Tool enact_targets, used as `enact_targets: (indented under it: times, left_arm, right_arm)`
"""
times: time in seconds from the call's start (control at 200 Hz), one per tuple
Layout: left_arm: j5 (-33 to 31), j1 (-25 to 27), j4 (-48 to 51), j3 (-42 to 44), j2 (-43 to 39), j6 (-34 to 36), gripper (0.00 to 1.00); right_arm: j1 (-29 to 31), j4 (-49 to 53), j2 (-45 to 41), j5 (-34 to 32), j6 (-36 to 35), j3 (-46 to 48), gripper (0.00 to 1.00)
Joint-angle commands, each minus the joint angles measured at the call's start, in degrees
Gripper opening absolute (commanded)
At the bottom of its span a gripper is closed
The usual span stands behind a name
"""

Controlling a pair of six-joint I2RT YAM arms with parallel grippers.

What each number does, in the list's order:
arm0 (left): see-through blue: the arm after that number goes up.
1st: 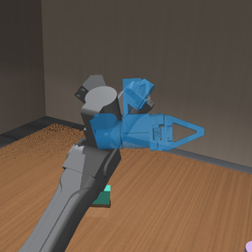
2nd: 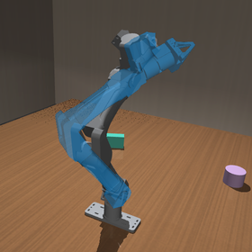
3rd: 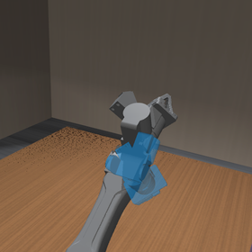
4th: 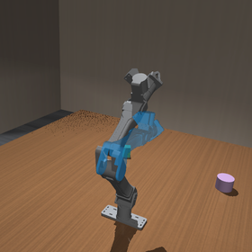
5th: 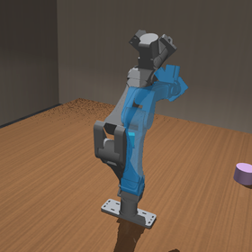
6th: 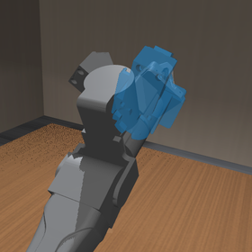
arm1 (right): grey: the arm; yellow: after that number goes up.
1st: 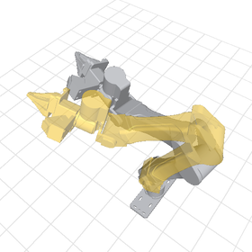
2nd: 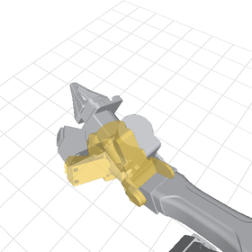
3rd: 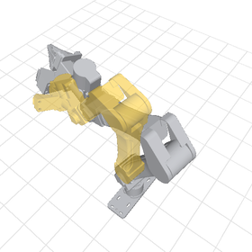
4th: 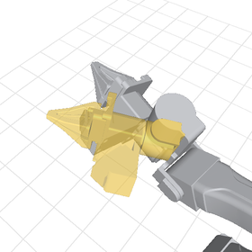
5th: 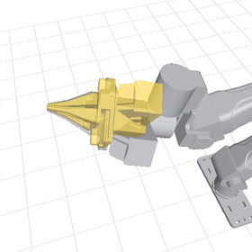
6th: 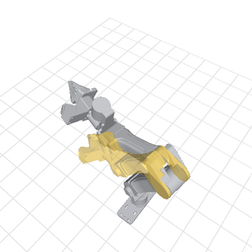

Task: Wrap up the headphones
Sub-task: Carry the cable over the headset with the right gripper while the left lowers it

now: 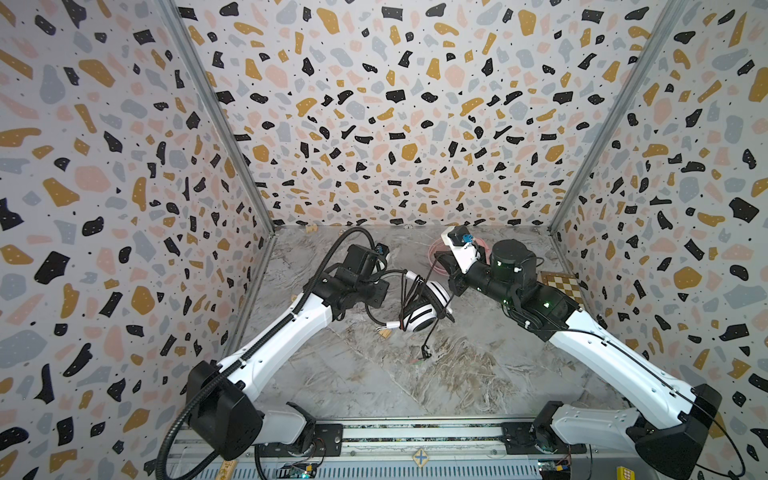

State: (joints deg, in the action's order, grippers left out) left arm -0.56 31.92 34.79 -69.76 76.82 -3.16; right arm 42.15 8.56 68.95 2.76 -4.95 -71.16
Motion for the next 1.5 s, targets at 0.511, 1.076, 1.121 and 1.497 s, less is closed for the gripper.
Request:
enact_targets:
  times: [0.511, 1.076, 1.121, 1.497]
  left_arm:
    - [21.3, 0.2, -5.1, -2.6, -7.9, -1.1, 0.00]
    - [22.1, -0.3, -7.6, -5.0, -8.0, -4.4, 0.00]
    - [22.5, -0.3, -8.1, -5.3, -8.2, -5.1, 0.00]
    - [22.7, -1.9, -8.3, -8.3, -8.9, -6.4, 0.00]
  right_arm:
    - [-7.4, -7.4, 8.3, 4.8, 7.6, 8.6, 0.20]
    - [-12.9, -18.3, 10.1, 17.3, 14.9, 17.1, 0.34]
    - [-13.8, -19.8, 10.8, 19.2, 16.2, 18.0, 0.34]
    - [-15.7, -24.9, 14.4, 22.7, 19.0, 21.8, 0.43]
